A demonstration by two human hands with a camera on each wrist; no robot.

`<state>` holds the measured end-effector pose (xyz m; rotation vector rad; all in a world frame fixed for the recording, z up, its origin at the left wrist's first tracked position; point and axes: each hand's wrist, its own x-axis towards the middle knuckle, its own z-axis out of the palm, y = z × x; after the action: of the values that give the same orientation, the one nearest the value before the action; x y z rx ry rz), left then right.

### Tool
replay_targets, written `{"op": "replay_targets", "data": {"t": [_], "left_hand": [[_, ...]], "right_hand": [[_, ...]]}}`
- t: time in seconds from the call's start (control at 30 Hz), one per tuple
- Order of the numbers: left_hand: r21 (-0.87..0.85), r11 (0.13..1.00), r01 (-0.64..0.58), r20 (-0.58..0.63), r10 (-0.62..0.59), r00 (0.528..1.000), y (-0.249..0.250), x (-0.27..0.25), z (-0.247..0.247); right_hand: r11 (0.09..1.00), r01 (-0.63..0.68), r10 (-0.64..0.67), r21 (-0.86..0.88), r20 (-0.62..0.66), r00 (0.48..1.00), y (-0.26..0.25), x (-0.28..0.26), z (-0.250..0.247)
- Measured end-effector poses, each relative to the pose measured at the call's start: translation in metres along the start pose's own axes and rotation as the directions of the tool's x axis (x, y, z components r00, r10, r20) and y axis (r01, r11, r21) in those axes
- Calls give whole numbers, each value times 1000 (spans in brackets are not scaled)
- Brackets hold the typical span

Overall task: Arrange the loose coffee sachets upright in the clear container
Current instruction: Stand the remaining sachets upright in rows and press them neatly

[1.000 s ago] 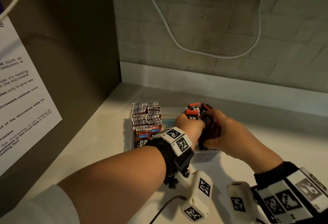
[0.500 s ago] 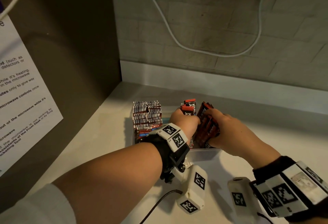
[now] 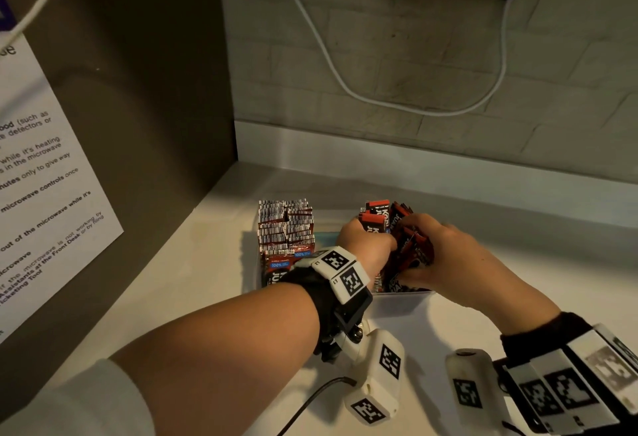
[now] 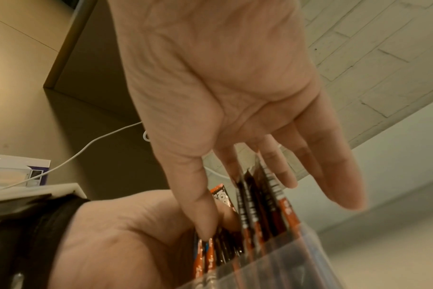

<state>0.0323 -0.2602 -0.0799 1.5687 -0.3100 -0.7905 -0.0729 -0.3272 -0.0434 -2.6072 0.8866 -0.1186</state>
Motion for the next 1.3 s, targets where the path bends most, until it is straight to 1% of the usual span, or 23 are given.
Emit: {"op": "replay_targets", "data": {"t": [0.17,0.33,0.37,0.4,0.43,0.47,0.5,0.53,0.57,0.6,0.63,0.7,0.73,0.8,0.9,0.97,1.03,1.1,1.13,1.17,1.2,1.23,1.3], "left_hand": [[11,1000,-5,-22,5,1000,0,1,-3],[20,998,-54,-111,56,992,5,0,-7],[15,998,-69,-124,70,990,6,0,-7],[-4,996,-89,-135,88,987,8,-1,-7],[-35,993,-109,-138,103,985,11,-3,-7],[-76,989,-124,-134,114,984,15,-6,-7],[-126,983,-133,-120,118,986,19,-9,-8],[-183,974,-134,-96,118,988,24,-12,-10],[-243,961,-131,-64,119,991,29,-15,-13],[-298,946,-126,-31,122,992,35,-17,-17],[-346,931,-118,4,127,992,39,-20,-21],[-432,897,-91,69,133,989,47,-25,-30],[-469,880,-73,90,130,987,50,-26,-34],[-520,852,-59,105,132,986,53,-28,-42],[-538,841,-53,89,119,989,56,-31,-55],[-554,830,-58,26,87,996,58,-31,-64],[-588,800,-119,-100,74,992,61,-31,-71],[-597,756,-268,-271,124,955,61,-30,-76],[-576,743,-340,-339,162,927,60,-30,-78],[-549,735,-399,-380,206,902,60,-32,-80],[-526,729,-438,-395,247,885,59,-34,-82],[-512,728,-456,-389,277,879,57,-36,-83],[-514,729,-452,-335,315,888,56,-38,-86]], "right_hand": [[1000,3,-3,5,-20,1000,-3,-5,-2],[1000,-2,2,-15,-48,999,-7,-7,-3],[1000,-4,3,-19,-71,997,-7,-7,-4],[1000,0,-2,-10,-119,993,-8,-8,-5],[1000,22,-16,23,-201,979,-10,-10,-6],[994,67,-39,82,-306,951,-11,-12,-7],[979,134,-61,152,-409,910,-14,-15,-9],[955,196,-66,223,-484,872,-19,-18,-10],[926,241,-61,290,-517,854,-25,-21,-10],[903,262,-58,340,-509,859,-31,-23,-10],[891,266,-68,368,-470,880,-37,-25,-8],[898,256,-125,357,-352,928,-49,-25,-2],[902,264,-162,341,-299,940,-55,-23,1],[892,307,-235,331,-239,942,-66,-19,7],[874,390,-333,289,-226,915,-80,-14,18],[877,417,-369,236,-224,902,-92,-12,22],[881,426,-383,204,-220,897,-102,-10,24],[886,423,-383,188,-216,898,-110,-9,27],[886,421,-379,193,-222,899,-113,-8,29],[880,422,-372,217,-237,898,-115,-8,32],[869,420,-358,263,-251,899,-117,-7,34],[849,416,-341,326,-264,902,-118,-7,35],[801,405,-308,442,-276,910,-119,-6,37]]}}
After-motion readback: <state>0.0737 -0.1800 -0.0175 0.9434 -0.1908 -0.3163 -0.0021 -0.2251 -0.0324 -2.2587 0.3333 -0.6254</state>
